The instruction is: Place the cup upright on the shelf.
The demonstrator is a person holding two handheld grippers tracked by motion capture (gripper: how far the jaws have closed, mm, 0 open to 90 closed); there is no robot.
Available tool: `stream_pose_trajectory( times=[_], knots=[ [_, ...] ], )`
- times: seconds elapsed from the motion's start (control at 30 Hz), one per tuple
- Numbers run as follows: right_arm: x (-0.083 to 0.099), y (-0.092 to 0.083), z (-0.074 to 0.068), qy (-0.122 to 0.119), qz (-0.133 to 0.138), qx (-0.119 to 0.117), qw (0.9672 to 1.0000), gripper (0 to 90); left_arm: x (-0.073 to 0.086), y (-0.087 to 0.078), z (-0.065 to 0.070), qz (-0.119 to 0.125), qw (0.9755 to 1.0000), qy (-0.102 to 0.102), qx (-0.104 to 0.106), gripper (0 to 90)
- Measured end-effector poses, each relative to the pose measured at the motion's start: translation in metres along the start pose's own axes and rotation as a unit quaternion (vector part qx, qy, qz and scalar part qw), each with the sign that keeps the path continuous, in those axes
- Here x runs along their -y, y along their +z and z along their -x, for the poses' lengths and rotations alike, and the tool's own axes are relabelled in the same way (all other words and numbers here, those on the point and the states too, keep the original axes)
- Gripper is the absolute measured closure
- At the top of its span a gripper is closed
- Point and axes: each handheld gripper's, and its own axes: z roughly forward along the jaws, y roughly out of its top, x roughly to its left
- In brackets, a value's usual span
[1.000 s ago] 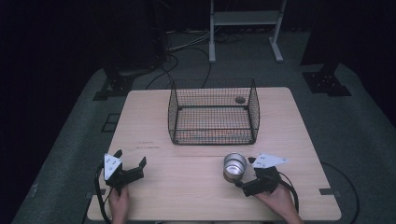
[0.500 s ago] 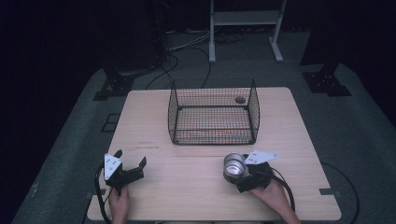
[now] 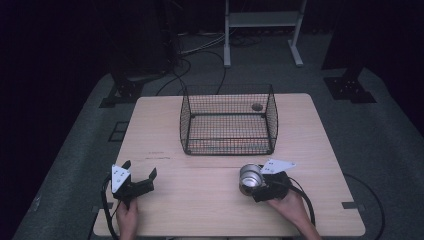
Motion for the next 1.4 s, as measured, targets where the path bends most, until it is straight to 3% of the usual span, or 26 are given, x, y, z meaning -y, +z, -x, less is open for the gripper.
stream_pose_trajectory(
  times=[0.6, 1.17, 1.4],
  knots=[
    [-0.003, -0.006, 0.003, 0.01, 0.008, -0.019, 0.9997, 17.6, 0.0, 0.0, 0.0, 0.0, 1.0, 0.0, 0.001, 0.0],
    [-0.044, -0.021, 0.011, -0.002, 0.021, -0.051, 0.9985, 17.9, 0.0, 0.0, -0.001, 0.0, 1.0, -0.002, 0.002, 0.0],
    [-0.06, -0.028, 0.014, -0.006, 0.03, -0.054, 0.9981, 17.9, 0.0, 0.0, -0.001, 0.0, 1.0, -0.001, 0.002, 0.0]
  ],
)
